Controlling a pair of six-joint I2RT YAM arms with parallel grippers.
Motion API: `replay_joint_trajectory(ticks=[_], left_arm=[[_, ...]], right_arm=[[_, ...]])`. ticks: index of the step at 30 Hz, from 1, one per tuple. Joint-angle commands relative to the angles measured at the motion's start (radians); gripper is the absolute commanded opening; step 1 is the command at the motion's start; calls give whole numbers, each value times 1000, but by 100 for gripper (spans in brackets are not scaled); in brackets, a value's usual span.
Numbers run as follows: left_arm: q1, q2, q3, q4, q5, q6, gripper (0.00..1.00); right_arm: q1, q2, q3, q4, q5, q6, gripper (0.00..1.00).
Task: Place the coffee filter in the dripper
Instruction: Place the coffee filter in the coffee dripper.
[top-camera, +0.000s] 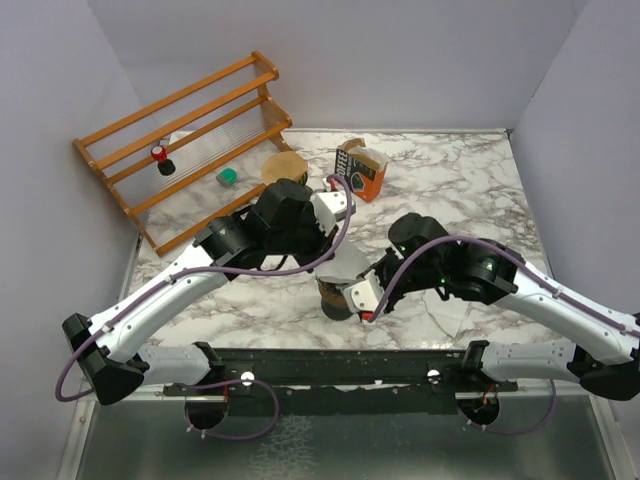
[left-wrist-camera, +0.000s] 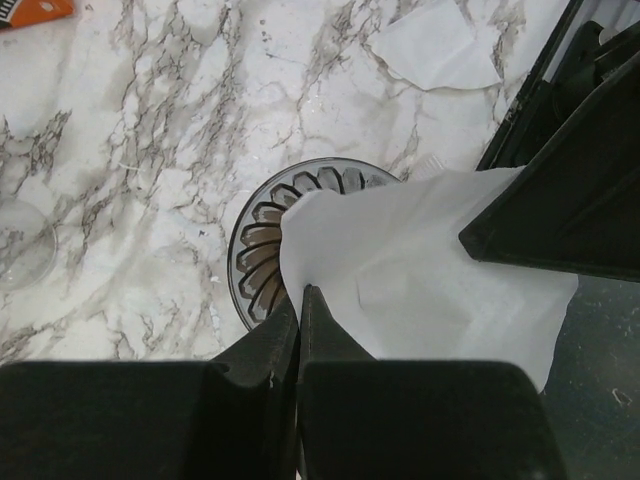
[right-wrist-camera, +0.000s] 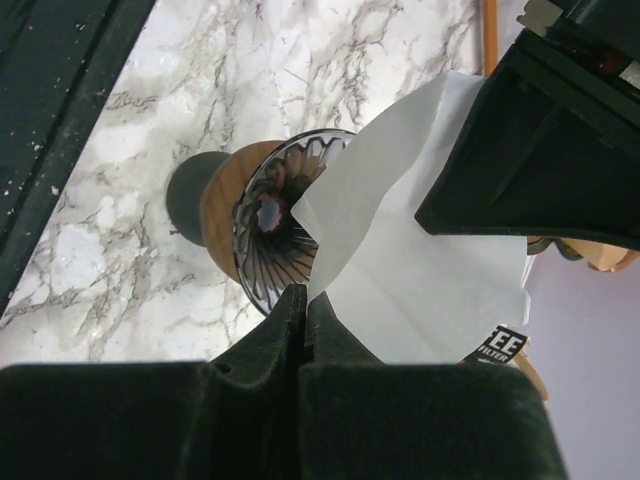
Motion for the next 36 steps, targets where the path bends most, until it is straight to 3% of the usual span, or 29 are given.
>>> replay_joint_trajectory(ticks=[1, 12, 18, 24, 30, 36], left_arm=[[-3, -11, -44, 63, -32, -51, 0], [-5, -29, -113, 103, -67, -70, 0], [-16, -52, -141, 123, -76, -74, 0], [-46, -73, -169, 146, -127, -93, 0], [-98, -60, -176, 154, -187, -112, 0], [-117, -51, -169, 158, -210, -114, 0]], right_arm=[[7, -25, -45, 10, 30, 39, 0], [7, -19, -91, 61, 31, 95, 1], [7, -15, -83, 85, 39, 127, 12], [7, -52, -73, 133, 37, 160, 31], [7, -59, -24, 194, 54, 313, 37], [7, -52, 26, 233, 179, 574, 38]])
